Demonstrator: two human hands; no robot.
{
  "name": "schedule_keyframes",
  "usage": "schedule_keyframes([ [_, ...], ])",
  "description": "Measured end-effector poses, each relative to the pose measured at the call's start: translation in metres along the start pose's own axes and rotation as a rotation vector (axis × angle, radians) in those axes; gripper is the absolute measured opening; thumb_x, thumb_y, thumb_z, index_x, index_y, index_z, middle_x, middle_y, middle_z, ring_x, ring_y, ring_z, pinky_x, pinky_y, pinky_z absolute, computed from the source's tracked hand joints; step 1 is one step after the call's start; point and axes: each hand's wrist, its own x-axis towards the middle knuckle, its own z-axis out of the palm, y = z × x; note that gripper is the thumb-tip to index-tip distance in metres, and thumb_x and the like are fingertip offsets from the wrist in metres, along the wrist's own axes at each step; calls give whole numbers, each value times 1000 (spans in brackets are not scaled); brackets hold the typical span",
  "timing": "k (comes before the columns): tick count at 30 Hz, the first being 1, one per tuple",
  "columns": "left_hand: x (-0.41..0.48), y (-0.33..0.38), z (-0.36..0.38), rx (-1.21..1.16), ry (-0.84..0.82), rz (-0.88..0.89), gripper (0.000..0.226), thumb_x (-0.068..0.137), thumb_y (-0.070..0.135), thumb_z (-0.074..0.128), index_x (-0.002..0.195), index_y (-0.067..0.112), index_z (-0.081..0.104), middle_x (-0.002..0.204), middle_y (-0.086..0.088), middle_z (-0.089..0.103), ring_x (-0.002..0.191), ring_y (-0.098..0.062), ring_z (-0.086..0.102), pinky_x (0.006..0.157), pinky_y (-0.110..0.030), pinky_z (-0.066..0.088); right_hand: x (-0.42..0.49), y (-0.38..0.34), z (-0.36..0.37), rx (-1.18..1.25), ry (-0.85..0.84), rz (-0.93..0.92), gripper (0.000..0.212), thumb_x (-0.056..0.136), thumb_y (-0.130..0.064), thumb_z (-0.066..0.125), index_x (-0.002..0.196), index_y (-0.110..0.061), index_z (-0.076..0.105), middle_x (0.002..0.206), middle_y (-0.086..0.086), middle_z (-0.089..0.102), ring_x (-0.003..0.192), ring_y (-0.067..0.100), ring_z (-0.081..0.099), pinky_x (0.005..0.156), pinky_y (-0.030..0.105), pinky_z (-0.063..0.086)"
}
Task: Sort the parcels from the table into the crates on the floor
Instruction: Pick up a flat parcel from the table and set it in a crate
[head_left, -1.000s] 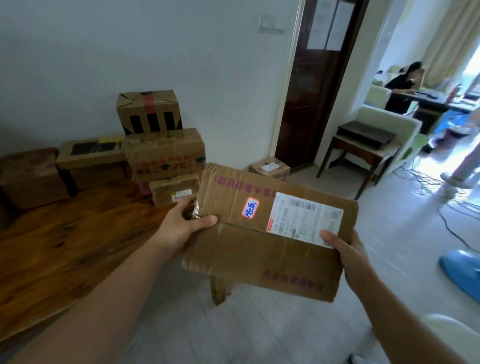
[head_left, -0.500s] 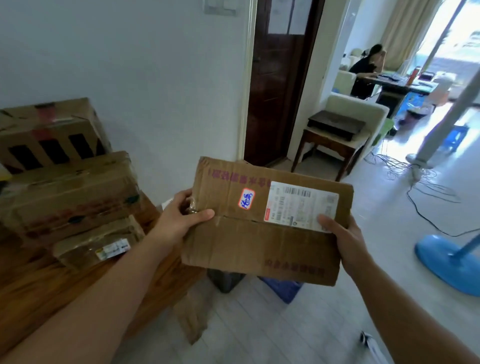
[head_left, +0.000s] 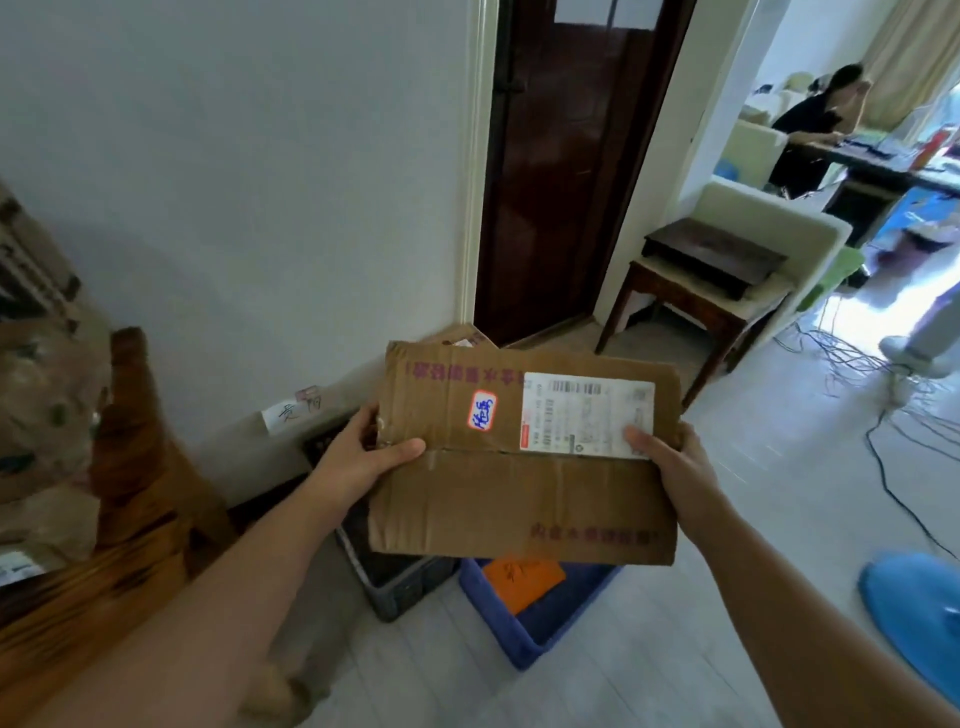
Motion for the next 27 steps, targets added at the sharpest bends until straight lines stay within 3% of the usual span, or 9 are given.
schedule_keyframes([
  [5,32,-17,45,-122,61,-97,67,57,31,81,112,44,46,110,12,60,103,-10,56,84,-31,46,76,-7,-22,-42,-93,74,45,73,-31,78,105,-31,47,106,4,67,87,22,70,60,33,57],
  [9,60,-48,54,-162,134,-193,79,52,30,82,122,37,46,116,6,59,107,-13,56,89,-33,46,127,18,-11,-88,-133,171,35,77,-29,76,102,-31,51,102,1,68,86,20,69,56,31,55],
  [12,87,-72,54,-194,177,-276,83,52,23,83,127,27,46,117,0,61,106,-16,59,83,-31,48,159,38,0,-123,-140,228,29,81,-29,73,102,-33,53,103,0,69,89,21,68,63,36,55],
  [15,131,-97,59,-175,184,-353,80,63,12,83,131,22,43,119,-6,61,100,-17,60,78,-29,49,197,55,9,-187,-134,289,29,83,-31,70,106,-35,55,105,-1,69,93,22,67,76,42,54],
  [18,183,-108,64,-165,162,-415,77,68,14,81,130,28,38,111,1,59,93,-11,58,67,-23,46,243,56,19,-225,-137,339,35,84,-28,69,116,-31,54,109,1,69,97,24,66,87,50,53],
  [21,222,-117,72,-173,162,-469,79,69,16,81,133,27,36,105,5,58,90,-8,56,63,-21,44,286,56,31,-278,-145,373,43,85,-27,68,125,-26,51,110,2,68,99,24,66,89,50,52],
  [27,292,-131,71,-174,204,-532,70,71,20,80,126,30,37,99,11,56,86,-4,55,61,-18,43,370,69,58,-403,-88,427,51,83,-33,70,122,-22,38,111,3,60,97,24,62,87,49,52],
])
